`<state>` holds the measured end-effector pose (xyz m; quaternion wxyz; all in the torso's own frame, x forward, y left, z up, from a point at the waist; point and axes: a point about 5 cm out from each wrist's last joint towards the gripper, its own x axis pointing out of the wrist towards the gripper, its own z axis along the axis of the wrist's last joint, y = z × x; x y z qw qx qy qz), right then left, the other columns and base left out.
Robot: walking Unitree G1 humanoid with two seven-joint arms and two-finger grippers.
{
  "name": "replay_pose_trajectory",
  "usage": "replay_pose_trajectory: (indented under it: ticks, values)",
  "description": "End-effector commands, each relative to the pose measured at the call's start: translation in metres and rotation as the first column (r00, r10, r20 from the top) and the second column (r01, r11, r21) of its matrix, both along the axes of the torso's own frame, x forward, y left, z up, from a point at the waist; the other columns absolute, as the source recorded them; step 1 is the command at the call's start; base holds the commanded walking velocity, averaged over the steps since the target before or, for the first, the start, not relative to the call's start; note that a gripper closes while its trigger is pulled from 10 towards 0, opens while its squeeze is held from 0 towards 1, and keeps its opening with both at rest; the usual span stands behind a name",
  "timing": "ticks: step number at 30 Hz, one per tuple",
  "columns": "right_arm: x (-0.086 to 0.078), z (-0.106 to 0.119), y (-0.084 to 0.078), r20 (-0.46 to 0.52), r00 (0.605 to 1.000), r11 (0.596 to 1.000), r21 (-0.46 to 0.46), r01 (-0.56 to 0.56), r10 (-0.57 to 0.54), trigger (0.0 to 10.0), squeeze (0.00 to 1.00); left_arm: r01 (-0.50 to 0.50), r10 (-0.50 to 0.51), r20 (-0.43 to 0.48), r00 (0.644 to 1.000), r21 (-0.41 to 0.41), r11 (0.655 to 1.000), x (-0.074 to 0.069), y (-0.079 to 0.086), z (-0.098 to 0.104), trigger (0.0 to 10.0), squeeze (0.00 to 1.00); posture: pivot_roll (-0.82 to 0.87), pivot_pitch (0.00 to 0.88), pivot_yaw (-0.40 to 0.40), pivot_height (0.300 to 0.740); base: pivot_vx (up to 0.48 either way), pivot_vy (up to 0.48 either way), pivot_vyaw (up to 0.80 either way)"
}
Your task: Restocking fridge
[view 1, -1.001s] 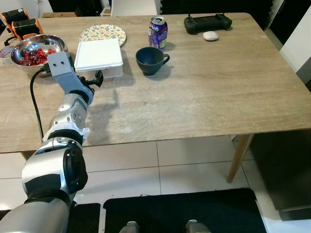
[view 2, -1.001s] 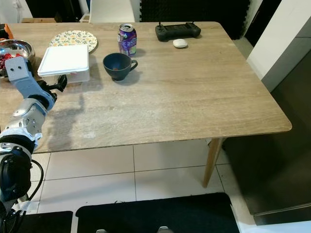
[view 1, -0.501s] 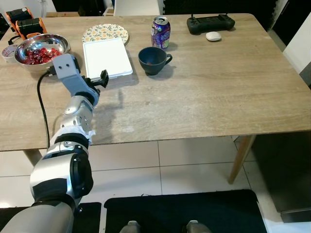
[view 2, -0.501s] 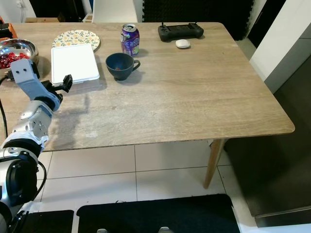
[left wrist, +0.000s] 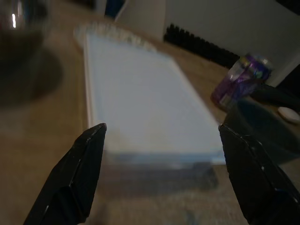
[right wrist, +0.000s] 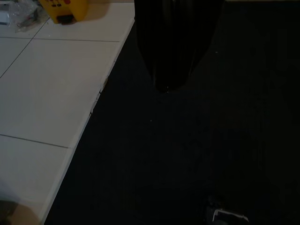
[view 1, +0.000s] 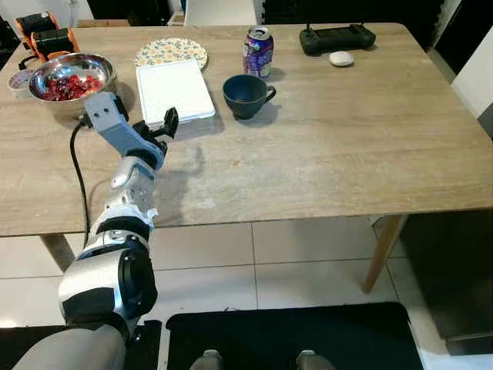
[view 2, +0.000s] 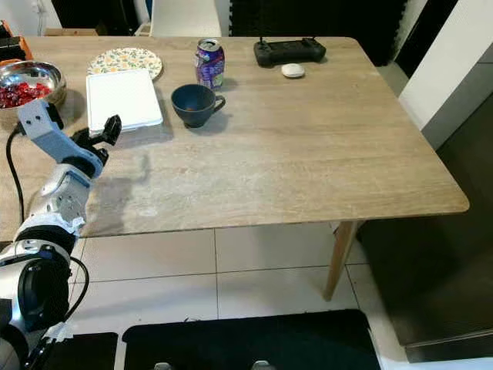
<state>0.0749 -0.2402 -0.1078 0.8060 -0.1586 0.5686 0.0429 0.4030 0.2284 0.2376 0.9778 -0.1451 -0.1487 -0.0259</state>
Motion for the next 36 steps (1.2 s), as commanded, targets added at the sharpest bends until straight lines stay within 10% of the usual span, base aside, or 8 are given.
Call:
replay_pose_trajectory:
  ticks: [1,7,36]
  values:
    - [-0.011,-0.002,-0.001,-0.038,0.999,1.0,-0.002,0.018,-0.018,10.0,0.0,-0.014,0.011,0.041,0.999,0.08,0.997,0.0,-0.004,0.01,10.0,0.0,-0.12,0.204,-0.004,0.74,0.0,0.0,0.0]
    - [-0.007,-0.002,0.002,-0.035,0.999,1.0,0.002,0.016,-0.016,10.0,0.0,-0.11,0.091,0.088,0.992,0.259,0.959,-0.002,-0.004,0.022,10.0,0.0,-0.11,0.182,-0.001,0.74,0.0,0.0,0.0]
    - [0.014,-0.002,0.014,-0.018,1.0,1.0,0.022,0.003,-0.003,10.0,0.0,-0.172,0.163,0.058,0.985,0.246,0.954,-0.009,-0.01,-0.001,10.0,0.0,-0.06,0.097,0.009,0.74,0.275,0.0,0.0]
